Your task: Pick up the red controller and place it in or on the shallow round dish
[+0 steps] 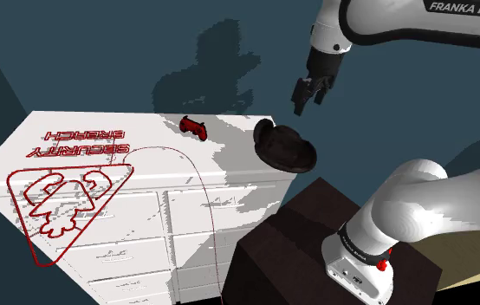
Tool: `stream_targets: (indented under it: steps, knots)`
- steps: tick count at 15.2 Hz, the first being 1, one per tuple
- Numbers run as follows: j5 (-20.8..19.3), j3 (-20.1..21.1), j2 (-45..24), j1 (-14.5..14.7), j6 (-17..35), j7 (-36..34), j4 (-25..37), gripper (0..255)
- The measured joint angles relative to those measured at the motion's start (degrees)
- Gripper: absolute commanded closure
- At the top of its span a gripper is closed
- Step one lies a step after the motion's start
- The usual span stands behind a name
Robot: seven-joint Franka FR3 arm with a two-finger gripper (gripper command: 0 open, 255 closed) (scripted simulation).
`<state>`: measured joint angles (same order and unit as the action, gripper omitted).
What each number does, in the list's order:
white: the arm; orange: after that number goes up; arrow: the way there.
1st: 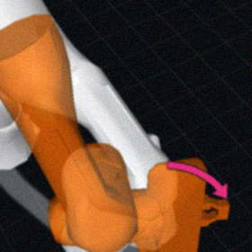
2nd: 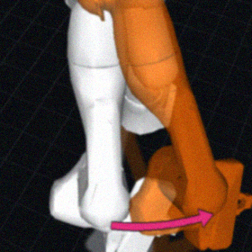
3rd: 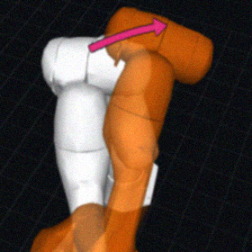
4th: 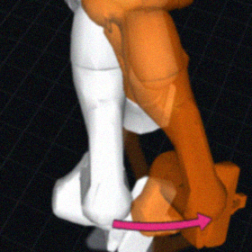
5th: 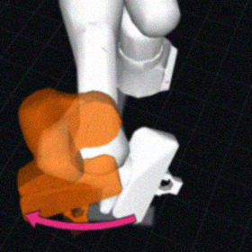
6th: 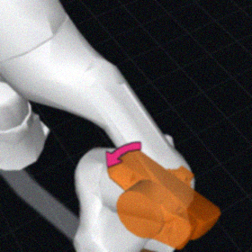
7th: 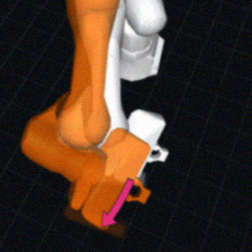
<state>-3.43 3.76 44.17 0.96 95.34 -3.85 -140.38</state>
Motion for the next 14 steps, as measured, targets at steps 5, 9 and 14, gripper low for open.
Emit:
stream_targets:
  steps: [5, 9, 14]
  knots:
    - [1.3, 1.9, -6.1, 1.3, 2.6, -0.9, 2.9, 0]
    - [2.4, 4.5, -14.3, 2.7, 5.2, -2.1, 7.9, 0]
    - [3.1, 7.6, -24.3, 4.3, 7.5, -3.7, 14.6, 0]
